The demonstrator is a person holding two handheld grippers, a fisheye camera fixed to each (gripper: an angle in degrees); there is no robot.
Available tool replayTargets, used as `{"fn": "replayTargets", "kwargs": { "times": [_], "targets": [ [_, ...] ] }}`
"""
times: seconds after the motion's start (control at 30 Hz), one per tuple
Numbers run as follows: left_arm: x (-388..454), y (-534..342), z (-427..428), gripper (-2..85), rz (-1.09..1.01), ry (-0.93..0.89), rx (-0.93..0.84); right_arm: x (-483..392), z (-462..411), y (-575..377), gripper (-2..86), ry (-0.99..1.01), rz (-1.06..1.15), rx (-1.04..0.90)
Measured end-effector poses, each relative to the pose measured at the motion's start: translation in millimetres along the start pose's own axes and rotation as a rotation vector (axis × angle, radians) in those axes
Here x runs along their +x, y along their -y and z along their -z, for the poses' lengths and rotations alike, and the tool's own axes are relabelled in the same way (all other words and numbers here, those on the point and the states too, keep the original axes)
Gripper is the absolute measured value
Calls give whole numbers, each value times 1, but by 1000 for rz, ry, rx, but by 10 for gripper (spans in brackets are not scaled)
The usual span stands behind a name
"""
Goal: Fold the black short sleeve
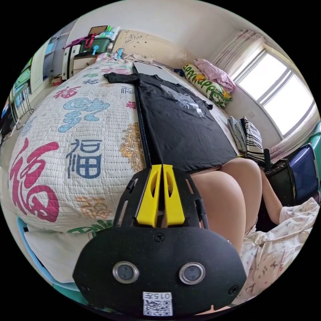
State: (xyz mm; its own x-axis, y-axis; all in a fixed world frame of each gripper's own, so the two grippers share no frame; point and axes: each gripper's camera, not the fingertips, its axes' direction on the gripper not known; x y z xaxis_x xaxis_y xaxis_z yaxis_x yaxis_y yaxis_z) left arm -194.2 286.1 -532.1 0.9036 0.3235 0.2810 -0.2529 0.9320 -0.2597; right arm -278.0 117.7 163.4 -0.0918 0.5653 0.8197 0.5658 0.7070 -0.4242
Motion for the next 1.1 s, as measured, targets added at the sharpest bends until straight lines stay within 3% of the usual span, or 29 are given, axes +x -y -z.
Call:
{"fn": "replayTargets", "kwargs": {
  "times": [0.27,0.83,1.1],
  "targets": [
    [4,-19,-19,0,-45,58,-15,5,-23,-50,-9,12,-9,29],
    [72,-27,-80,-4,-126,337,-7,-110,-169,-113,-1,-424,245,-10],
    [55,-20,-57,-2,17,177,83,-131,-191,-127,-1,-421,141,84]
  ]
}}
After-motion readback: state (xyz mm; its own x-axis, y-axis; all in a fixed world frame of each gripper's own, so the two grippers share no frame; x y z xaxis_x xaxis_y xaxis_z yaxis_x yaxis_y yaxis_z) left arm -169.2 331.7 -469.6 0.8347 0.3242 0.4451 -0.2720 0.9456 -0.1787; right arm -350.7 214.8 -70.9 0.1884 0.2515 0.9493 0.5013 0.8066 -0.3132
